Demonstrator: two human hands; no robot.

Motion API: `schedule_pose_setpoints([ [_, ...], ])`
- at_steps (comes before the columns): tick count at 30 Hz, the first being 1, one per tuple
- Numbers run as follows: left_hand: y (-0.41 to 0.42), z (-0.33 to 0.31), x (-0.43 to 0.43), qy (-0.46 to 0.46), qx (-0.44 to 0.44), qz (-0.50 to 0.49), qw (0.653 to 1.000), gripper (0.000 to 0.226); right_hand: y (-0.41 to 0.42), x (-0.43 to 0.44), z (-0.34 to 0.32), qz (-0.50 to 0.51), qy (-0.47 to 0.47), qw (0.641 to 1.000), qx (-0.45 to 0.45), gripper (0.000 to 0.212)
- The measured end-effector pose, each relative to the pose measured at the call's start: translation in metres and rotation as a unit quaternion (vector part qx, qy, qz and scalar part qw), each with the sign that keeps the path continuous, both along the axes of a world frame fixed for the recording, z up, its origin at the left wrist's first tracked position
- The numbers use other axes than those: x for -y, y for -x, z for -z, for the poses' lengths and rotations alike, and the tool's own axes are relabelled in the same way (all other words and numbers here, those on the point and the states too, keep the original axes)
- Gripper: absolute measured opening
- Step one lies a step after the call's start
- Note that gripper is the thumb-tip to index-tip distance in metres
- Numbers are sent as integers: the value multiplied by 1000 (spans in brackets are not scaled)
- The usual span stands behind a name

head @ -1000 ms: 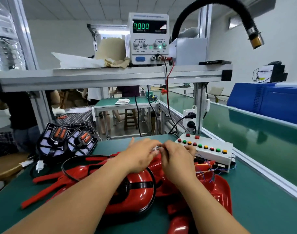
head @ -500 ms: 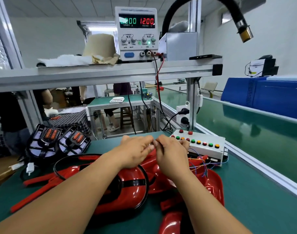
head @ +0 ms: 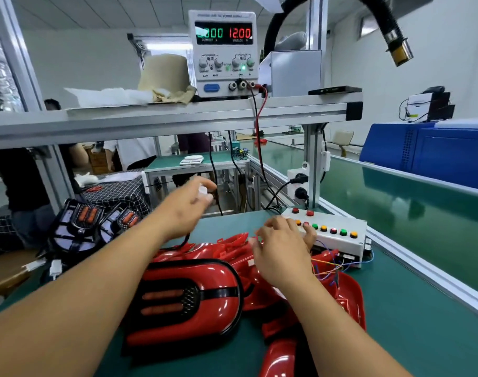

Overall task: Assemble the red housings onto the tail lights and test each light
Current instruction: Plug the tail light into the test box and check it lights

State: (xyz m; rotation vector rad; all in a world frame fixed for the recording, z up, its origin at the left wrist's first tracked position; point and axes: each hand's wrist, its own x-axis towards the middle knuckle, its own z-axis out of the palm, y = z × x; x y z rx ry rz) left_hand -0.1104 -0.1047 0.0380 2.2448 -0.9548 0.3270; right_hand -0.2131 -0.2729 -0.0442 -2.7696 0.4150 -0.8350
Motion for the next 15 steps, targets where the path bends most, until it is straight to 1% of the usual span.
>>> schedule_pose_setpoints([
  [1,-2,-5,-8,47,-8,-3,999,15,2,-5,-3,-52,-10,999,9,37],
  [2,-2,-9,-15,103,-30,0,994,15,3,-11,-6,-122,-38,992,13,41],
  [3,0,-13,-23,169,-65,13,983,16,3,-18,-8,-194,-77,978,3,45],
  [4,3,-18,-30,239,-108,29,965,18,4,-25,-7,-250,-105,962,-25,49],
  [5,7,-23,-39,304,-147,44,940,21,3,-33,-4,-282,-110,951,-62,54],
  [7,14,-29,-60,393,-200,66,895,26,1,-41,3,-291,-101,943,-123,63],
  [9,18,-27,-87,468,-229,81,850,25,1,-44,7,-293,-125,938,-134,62],
  [13,26,-3,-138,634,-262,71,724,21,0,-50,8,-298,-200,927,-106,61],
  [14,29,5,-145,674,-271,63,684,19,0,-52,9,-298,-215,925,-97,63],
  [15,31,14,-150,719,-281,60,633,23,1,-55,9,-298,-229,923,-88,65],
])
